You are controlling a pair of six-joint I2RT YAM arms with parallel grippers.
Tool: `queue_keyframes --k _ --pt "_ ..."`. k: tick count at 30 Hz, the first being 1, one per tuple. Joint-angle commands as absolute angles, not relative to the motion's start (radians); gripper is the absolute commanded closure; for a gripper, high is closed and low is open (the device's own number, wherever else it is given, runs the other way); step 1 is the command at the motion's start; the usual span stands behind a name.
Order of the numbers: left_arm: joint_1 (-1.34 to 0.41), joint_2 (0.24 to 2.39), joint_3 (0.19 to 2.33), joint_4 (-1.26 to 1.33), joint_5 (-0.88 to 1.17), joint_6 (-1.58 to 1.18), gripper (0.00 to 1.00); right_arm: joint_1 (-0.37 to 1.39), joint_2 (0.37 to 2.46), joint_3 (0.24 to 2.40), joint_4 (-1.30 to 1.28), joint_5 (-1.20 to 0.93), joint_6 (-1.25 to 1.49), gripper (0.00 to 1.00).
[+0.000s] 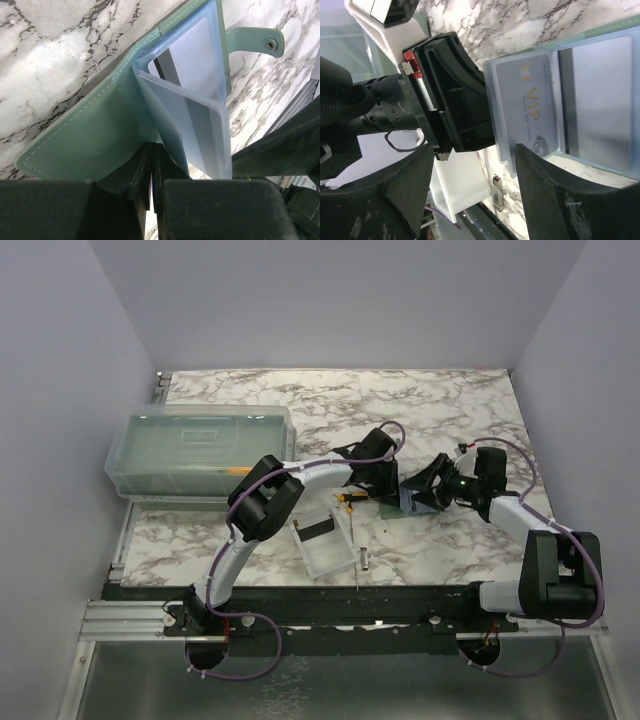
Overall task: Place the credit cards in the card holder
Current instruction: Turn over the card slot in the card holder.
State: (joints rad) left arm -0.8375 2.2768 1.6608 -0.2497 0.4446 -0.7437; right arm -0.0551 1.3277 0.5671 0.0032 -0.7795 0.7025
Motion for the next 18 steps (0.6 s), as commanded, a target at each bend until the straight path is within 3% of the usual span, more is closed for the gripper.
queue_keyframes --k 1,13,15,18 --pt "-0.843 2.264 1.645 -0.263 0.416 -0.720 0.90 -0.048 1.352 0.544 0.099 -0.888 0.763 0.31" --pt "-0.819 2.077 1.505 -0.311 0.344 -0.708 0.84 -0.005 1.384 0.583 0.046 -0.920 0.730 0.32" --pt "-0.810 2.031 1.475 -0.324 0.329 -0.706 0.81 -0.006 1.353 0.655 -0.102 -0.828 0.662 0.33" --pt "-0.803 1.978 1.457 -0.332 0.323 -0.699 0.78 -0.018 1.300 0.739 -0.315 -0.514 0.568 0.31"
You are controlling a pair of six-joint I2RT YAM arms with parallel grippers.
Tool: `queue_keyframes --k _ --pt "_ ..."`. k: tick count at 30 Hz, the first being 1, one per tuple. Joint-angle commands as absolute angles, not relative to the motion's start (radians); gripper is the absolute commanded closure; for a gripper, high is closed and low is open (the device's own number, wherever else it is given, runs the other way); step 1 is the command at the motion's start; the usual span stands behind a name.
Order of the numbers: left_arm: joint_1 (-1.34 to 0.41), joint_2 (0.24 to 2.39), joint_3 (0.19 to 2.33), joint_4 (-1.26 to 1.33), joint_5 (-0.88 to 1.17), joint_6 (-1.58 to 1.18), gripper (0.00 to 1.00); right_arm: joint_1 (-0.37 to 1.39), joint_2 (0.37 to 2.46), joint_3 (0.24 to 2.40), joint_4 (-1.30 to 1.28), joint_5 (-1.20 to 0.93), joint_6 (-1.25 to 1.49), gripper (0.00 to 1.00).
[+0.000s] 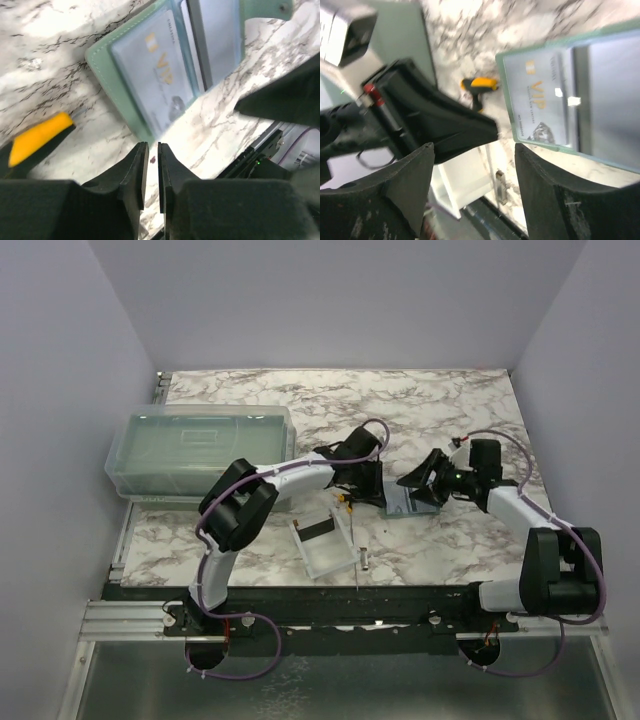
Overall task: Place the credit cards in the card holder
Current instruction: Turn over the card slot in the card holder.
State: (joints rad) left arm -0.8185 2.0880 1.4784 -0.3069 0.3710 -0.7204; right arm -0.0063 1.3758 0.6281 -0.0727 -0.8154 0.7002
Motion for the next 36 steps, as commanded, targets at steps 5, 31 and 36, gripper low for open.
queue_keyframes --k 5,31,36 --pt "-0.809 1.994 1.527 -0.331 0.381 -0.717 0.77 -0.091 1.350 0.769 -0.360 -0.469 0.491 0.31" --pt "-0.849 2.376 1.791 -0.332 0.419 -0.723 0.89 -0.092 1.492 0.692 -0.199 -0.515 0.474 0.35" --pt "-0.849 2.378 1.791 -0.332 0.420 -0.721 0.89 -0.091 1.477 0.671 -0.167 -0.603 0.500 0.36"
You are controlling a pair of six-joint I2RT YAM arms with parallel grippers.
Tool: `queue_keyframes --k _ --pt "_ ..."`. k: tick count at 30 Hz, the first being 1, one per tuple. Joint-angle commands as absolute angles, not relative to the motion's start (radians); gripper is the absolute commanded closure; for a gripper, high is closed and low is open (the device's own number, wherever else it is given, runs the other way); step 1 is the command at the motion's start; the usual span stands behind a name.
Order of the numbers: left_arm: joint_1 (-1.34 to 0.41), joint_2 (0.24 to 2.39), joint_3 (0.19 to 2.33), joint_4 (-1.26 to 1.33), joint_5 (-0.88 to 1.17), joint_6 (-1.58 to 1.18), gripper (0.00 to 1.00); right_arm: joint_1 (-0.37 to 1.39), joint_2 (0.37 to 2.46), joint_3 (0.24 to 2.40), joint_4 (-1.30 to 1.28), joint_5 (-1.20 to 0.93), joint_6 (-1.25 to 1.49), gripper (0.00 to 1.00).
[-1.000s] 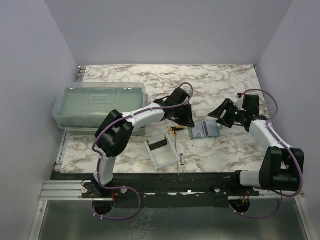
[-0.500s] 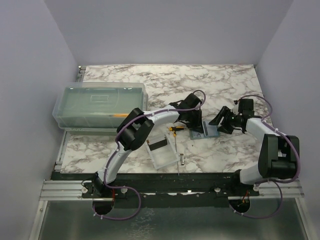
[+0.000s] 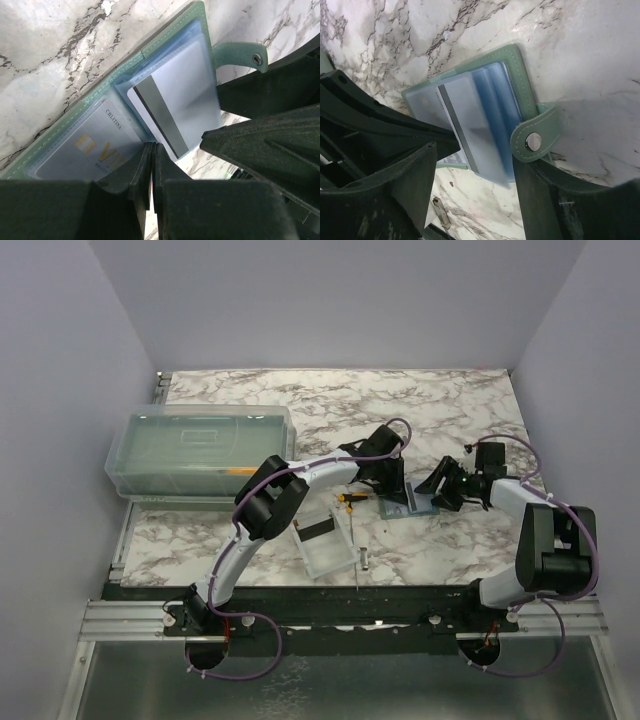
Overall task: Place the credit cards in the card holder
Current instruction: Turn over the card slot in the card holder.
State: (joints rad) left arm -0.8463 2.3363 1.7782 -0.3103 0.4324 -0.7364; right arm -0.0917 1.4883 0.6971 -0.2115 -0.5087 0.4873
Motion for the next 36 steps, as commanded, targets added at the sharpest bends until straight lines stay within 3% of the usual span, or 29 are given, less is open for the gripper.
queue_keyframes --k 1,11,27,36 --pt "-0.849 2.379 1.792 -0.333 0.421 -0.722 0.89 -0.091 1.476 0.670 -0.165 -0.614 0.505 0.36" --pt "-0.850 2.342 1.768 -0.336 0.399 -0.705 0.90 -0.091 1.363 0.657 -0.195 -0.663 0.531 0.36" --pt "-0.849 2.292 1.726 -0.337 0.378 -0.694 0.90 -0.089 1.405 0.644 -0.138 -0.750 0.546 0.36" --pt "-0.849 2.287 1.713 -0.337 0.377 -0.693 0.90 -0.090 1.432 0.635 -0.131 -0.722 0.536 0.48"
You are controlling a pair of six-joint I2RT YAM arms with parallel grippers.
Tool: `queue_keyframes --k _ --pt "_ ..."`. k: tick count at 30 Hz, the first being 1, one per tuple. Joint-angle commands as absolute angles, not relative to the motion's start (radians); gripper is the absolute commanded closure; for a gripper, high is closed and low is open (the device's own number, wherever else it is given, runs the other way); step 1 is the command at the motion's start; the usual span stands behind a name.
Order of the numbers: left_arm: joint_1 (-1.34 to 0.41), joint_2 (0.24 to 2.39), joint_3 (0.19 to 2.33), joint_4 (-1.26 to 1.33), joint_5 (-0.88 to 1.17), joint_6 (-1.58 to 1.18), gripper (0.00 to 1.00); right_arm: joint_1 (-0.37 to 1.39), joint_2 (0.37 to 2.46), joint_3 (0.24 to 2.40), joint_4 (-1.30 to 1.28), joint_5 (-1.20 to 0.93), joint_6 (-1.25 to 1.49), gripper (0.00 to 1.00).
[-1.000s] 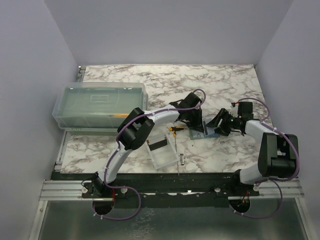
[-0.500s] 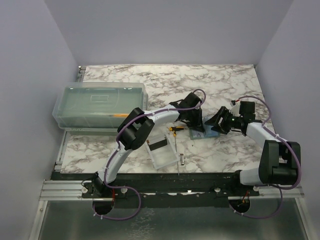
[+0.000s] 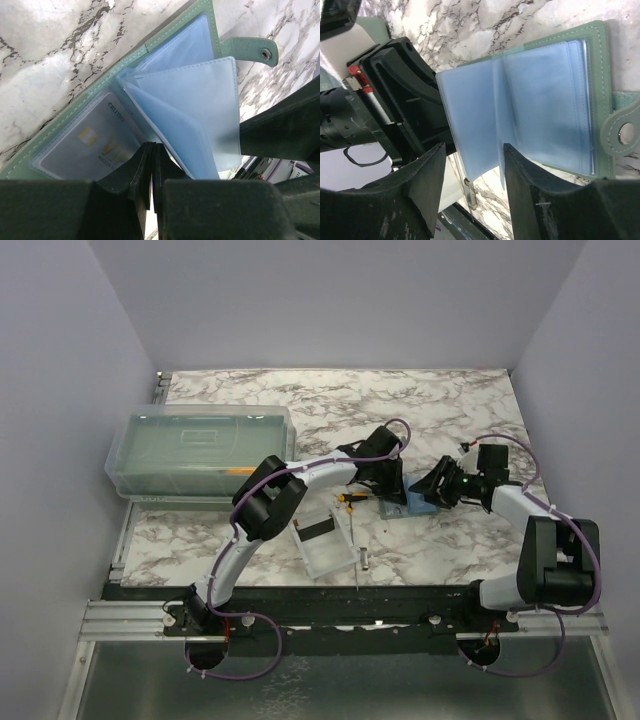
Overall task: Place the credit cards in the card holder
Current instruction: Turn over the card slot in the card holder.
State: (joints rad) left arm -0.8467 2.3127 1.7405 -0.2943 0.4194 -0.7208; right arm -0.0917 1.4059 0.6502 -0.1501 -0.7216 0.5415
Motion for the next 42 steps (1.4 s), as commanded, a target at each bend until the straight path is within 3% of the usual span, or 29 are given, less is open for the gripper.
queue_keyframes --k 1,6,12,22,25,33,38,42 --pt "-0.849 2.287 1.715 -0.337 0.377 -0.693 0.90 -0.090 1.435 0.634 -0.129 -0.719 0.536 0.48" --pt "-0.848 2.292 1.723 -0.337 0.379 -0.693 0.90 -0.089 1.449 0.639 -0.137 -0.702 0.521 0.48" --pt "-0.848 2.296 1.726 -0.337 0.381 -0.692 0.90 -0.076 1.439 0.640 -0.131 -0.707 0.511 0.39" --pt "-0.849 2.302 1.736 -0.337 0.387 -0.693 0.90 -0.054 1.475 0.647 -0.131 -0.699 0.504 0.38" --pt "-0.848 2.302 1.737 -0.337 0.387 -0.692 0.90 -0.054 1.469 0.650 -0.140 -0.676 0.504 0.40" --pt "-0.847 2.298 1.725 -0.337 0.387 -0.687 0.90 -0.053 1.472 0.637 -0.116 -0.696 0.527 0.58" --pt "-0.844 2.296 1.717 -0.337 0.385 -0.684 0.90 -0.054 1.457 0.627 -0.097 -0.718 0.542 0.51" --pt "-0.844 2.298 1.717 -0.337 0.388 -0.684 0.90 -0.054 1.445 0.628 -0.095 -0.711 0.558 0.52"
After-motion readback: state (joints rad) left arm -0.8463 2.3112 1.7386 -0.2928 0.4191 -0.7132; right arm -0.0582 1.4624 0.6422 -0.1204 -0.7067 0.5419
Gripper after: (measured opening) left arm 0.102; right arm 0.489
